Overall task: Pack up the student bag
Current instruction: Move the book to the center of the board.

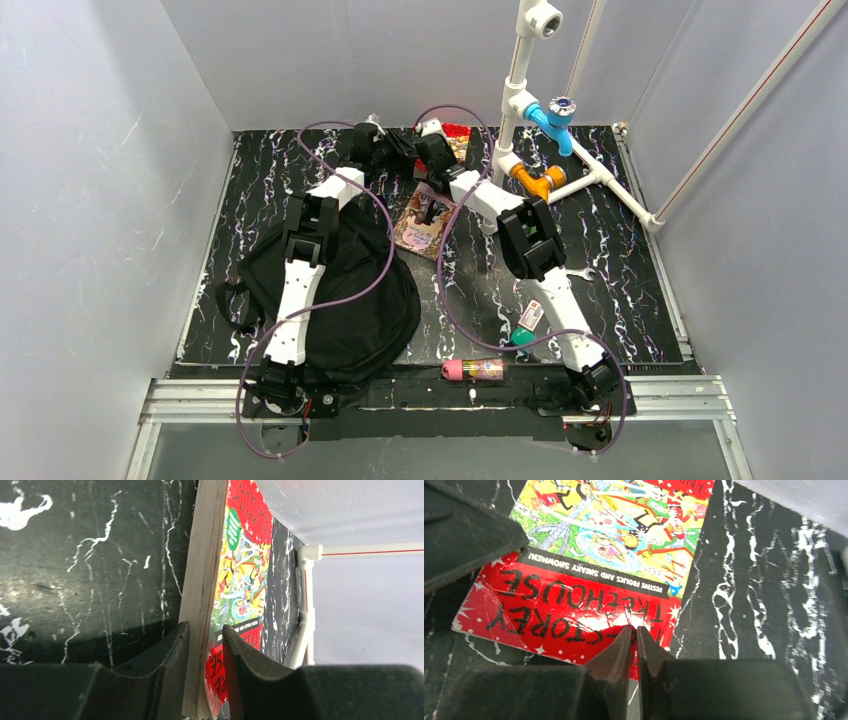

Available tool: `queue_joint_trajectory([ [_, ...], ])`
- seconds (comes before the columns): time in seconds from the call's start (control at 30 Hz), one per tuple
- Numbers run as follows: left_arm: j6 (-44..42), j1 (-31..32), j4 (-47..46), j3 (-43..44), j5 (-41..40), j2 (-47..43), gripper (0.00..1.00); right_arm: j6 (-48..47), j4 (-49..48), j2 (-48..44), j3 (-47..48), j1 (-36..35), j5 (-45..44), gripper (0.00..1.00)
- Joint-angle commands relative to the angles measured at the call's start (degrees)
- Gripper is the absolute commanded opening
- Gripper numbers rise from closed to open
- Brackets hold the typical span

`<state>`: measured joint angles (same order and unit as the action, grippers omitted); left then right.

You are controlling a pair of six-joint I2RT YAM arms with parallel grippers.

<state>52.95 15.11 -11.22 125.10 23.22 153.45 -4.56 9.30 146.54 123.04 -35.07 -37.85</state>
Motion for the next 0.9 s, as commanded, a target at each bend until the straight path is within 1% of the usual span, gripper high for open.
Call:
queue_joint_trajectory([
  [0.0,6.13,0.44,-7.46,-3.44,4.79,-2.89,0.28,6.94,5.47,1.03,0.31,2.32,13.47,0.16],
  [0.13,9.95,0.40,-9.93,-2.09,7.01,-2.17,0.25,8.15,5.55,1.35,0.09,3.06,18.37,0.13],
  [0.27,12.57,0.48,-13.08,-1.34,9.26,-1.90,0.22,7.82,5.96,2.13,0.59,3.21,20.13,0.10],
  [0.47,9.73,0.77,-14.92,-3.58,9.98,-3.53,0.23,7.89,6.35,2.79,1.13,3.43,21.50,0.09],
  [0.73,10.89,1.04,-14.78,-5.28,8.50,-1.63,0.39,7.65,5.94,1.88,1.03,3.43,21.82,0.08],
  [0.83,8.09,1.65,-13.95,-5.79,7.56,-2.04,0.41,7.42,6.06,1.91,1.36,3.43,21.80,0.08],
  [0.87,7.23,1.87,-13.32,-5.85,7.09,-2.19,0.40,7.45,6.16,1.93,1.48,3.43,21.91,0.08],
])
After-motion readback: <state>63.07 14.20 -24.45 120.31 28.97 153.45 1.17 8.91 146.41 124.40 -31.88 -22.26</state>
